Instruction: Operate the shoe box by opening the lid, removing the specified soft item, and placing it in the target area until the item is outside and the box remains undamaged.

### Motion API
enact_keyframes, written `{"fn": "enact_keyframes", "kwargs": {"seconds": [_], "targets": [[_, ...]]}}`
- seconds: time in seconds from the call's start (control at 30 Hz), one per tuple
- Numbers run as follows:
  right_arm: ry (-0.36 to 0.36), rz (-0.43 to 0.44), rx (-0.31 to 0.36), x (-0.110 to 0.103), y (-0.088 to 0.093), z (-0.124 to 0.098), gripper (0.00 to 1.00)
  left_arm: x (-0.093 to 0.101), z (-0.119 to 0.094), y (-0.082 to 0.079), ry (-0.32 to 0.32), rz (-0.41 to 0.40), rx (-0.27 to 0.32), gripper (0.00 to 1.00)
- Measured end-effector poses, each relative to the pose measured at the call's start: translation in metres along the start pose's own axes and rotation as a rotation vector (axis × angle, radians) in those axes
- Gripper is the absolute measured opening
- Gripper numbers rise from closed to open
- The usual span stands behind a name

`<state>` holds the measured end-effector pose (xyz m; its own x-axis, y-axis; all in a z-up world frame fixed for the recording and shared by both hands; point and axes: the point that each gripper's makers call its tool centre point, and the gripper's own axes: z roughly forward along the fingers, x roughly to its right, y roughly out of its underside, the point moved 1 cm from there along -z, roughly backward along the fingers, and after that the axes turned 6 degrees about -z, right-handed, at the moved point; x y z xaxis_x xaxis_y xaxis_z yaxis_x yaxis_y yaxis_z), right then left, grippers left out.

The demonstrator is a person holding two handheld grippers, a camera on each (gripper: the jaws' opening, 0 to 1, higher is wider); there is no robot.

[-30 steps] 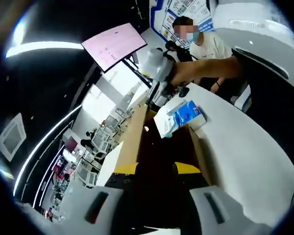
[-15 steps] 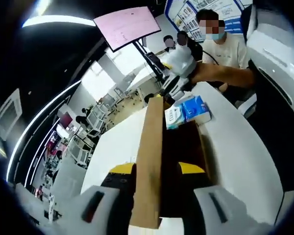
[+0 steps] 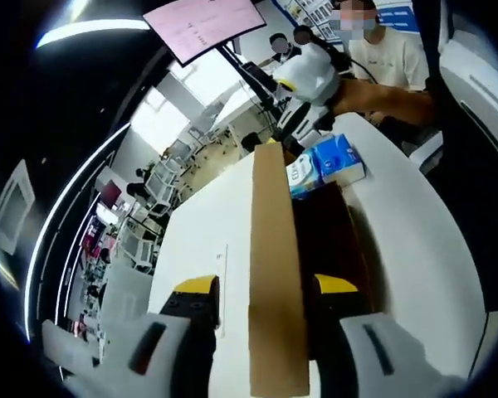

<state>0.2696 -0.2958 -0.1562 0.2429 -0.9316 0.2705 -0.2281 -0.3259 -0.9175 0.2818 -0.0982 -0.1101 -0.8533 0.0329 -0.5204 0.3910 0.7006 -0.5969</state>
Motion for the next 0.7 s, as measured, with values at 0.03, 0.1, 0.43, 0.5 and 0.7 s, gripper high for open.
{"fn": "enact_keyframes", "kwargs": {"seconds": [0.03,0.1,0.43,0.5,0.7], "targets": [[-0.003,0.000,0.000,0.000,0.000,0.000,0.08,-0.002,0.001,0.002,0.003,-0.006,-0.005,0.45],[-0.012,-0.025,0.005,-0.001,-0.001,0.000,0.08,-0.002,0.004,0.003,0.011,-0.011,-0.009,0.45],[-0.018,-0.003,0.011,-0.002,-0.002,0.000,0.08,0.006,0.008,0.016,0.039,-0.008,-0.073,0.43],[-0.019,-0.004,0.010,-0.003,-0.003,0.000,0.08,0.005,0.008,0.018,0.033,-0.008,-0.081,0.43],[-0.019,-0.002,0.015,-0.005,-0.002,-0.001,0.08,0.007,0.007,0.017,0.031,-0.012,-0.080,0.43]]}}
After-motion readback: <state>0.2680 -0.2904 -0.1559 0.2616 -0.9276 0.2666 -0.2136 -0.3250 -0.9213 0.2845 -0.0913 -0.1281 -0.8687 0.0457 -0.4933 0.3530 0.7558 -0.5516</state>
